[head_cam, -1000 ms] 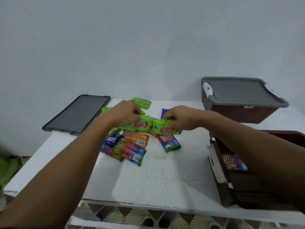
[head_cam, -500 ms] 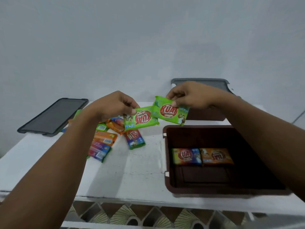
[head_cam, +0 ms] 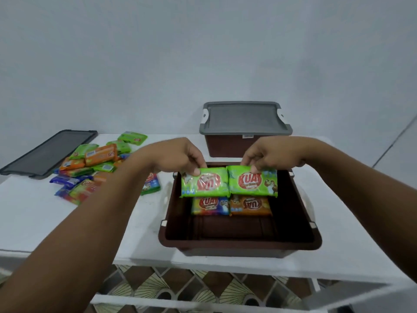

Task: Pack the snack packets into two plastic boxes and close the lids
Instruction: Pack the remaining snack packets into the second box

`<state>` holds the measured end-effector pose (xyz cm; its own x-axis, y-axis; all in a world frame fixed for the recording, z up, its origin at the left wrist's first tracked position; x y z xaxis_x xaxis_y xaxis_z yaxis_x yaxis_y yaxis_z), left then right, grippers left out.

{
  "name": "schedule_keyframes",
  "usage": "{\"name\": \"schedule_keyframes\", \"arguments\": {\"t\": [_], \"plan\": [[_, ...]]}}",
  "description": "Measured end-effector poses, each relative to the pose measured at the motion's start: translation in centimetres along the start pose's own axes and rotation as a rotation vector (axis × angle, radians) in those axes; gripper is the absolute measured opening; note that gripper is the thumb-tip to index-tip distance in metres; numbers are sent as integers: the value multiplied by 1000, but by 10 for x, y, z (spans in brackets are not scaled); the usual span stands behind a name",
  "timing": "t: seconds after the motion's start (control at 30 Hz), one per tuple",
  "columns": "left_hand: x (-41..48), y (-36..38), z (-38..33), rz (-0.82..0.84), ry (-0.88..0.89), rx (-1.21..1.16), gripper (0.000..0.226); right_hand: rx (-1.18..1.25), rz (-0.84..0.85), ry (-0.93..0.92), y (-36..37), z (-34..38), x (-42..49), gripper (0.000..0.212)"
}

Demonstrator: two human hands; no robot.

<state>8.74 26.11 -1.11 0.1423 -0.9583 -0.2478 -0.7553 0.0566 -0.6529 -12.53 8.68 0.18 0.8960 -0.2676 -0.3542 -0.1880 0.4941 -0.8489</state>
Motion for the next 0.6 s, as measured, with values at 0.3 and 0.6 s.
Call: {"name": "schedule_keyframes", "arguments": {"t": [0.3,0.6], "plan": [[21,73,-2,373,-132,502,26,-171,270,-34,79,-13,8,28],[25,100,9,408,-192,514,22,-92,386,63,102,-20,17,26]]}}
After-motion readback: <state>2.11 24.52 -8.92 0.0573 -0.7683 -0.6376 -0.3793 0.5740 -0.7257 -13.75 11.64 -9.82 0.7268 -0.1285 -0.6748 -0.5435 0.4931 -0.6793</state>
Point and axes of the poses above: each hand's wrist, its own x-axis towards the middle knuckle, its own y-axis out of the palm, z = x × y, the point moved 1 cm from there along x, towards the middle knuckle, and after that the axes turned 4 degrees about -x, right-handed, at the moved point
